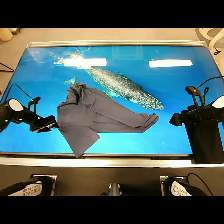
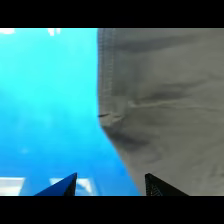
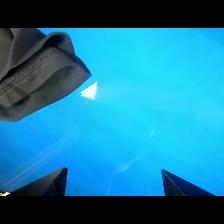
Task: Fold the shirts.
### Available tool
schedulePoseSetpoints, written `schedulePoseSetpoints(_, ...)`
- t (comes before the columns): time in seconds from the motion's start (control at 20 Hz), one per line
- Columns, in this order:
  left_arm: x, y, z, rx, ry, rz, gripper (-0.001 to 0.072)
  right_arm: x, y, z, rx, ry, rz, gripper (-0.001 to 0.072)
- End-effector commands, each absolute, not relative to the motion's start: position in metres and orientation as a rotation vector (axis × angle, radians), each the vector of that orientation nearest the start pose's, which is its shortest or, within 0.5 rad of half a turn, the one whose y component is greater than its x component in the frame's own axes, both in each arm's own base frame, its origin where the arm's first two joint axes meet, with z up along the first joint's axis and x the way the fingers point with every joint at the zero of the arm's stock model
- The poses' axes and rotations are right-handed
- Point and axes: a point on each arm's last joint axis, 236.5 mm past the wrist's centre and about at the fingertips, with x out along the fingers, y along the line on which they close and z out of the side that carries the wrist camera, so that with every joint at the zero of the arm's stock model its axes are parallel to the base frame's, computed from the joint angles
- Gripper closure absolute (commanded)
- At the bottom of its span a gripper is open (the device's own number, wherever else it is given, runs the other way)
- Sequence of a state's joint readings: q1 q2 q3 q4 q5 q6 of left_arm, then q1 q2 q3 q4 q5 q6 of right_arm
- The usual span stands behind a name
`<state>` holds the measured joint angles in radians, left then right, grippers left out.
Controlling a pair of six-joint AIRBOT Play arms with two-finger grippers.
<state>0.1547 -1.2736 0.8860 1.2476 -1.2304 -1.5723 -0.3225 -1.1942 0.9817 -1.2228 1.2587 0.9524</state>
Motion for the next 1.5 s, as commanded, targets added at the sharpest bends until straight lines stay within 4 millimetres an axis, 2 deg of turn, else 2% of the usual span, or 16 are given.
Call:
schedulePoseSetpoints(0.0, 0.311, -0.035, -0.077, -0.55, 1.489, -0.022, 0.0211, 0.317, -0.022, -0.014, 0.05, 1.329, 0.378, 0.0106)
schedulePoseSetpoints(0.15, 0.311, -0.029, -0.092, -0.533, 1.514, 0.001, 0.0211, 0.318, -0.005, -0.015, 0.11, 1.311, 0.434, 0.0073)
schedulePoseSetpoints(0.3, 0.312, -0.03, -0.1, -0.539, 1.522, 0.004, 0.0211, 0.31, 0.016, -0.03, 0.216, 1.319, 0.476, 0.0064)
schedulePoseSetpoints(0.5, 0.323, -0.033, -0.104, -0.539, 1.489, 0.006, 0.0216, 0.304, 0.021, -0.05, 0.258, 1.349, 0.481, 0.0063)
schedulePoseSetpoints(0.55, 0.325, -0.033, -0.105, -0.544, 1.48, 0.014, 0.0262, 0.305, 0.021, -0.052, 0.264, 1.347, 0.479, 0.0052)
schedulePoseSetpoints(0.6, 0.328, -0.034, -0.104, -0.552, 1.468, 0.017, 0.0394, 0.307, 0.022, -0.052, 0.273, 1.339, 0.477, 0.0027)
schedulePoseSetpoints(0.7, 0.33, -0.038, -0.102, -0.575, 1.461, 0.01, 0.0677, 0.314, 0.028, -0.057, 0.239, 1.328, 0.481, 0.0026)
schedulePoseSetpoints(0.8, 0.332, -0.043, -0.1, -0.601, 1.452, 0.003, 0.0681, 0.324, 0.044, -0.064, 0.182, 1.309, 0.503, 0.0026)
schedulePoseSetpoints(0.95, 0.333, -0.044, -0.092, -0.592, 1.435, -0.018, 0.0681, 0.356, 0.06, -0.076, 0.103, 1.22, 0.465, 0.0026)
schedulePoseSetpoints(1.05, 0.336, -0.044, -0.08, -0.585, 1.403, -0.025, 0.0681, 0.374, 0.053, -0.079, 0.116, 1.17, 0.392, 0.0048)
schedulePoseSetpoints(1.15, 0.339, -0.043, -0.069, -0.578, 1.368, -0.031, 0.0681, 0.384, 0.045, -0.08, 0.124, 1.142, 0.341, 0.0048)
schedulePoseSetpoints(1.3, 0.341, -0.043, -0.057, -0.568, 1.333, -0.04, 0.0681, 0.381, 0.054, -0.087, 0.188, 1.17, 0.355, 0.0046)
schedulePoseSetpoints(1.45, 0.342, -0.043, -0.052, -0.567, 1.32, -0.042, 0.0681, 0.367, 0.07, -0.101, 0.246, 1.244, 0.42, 0.0045)
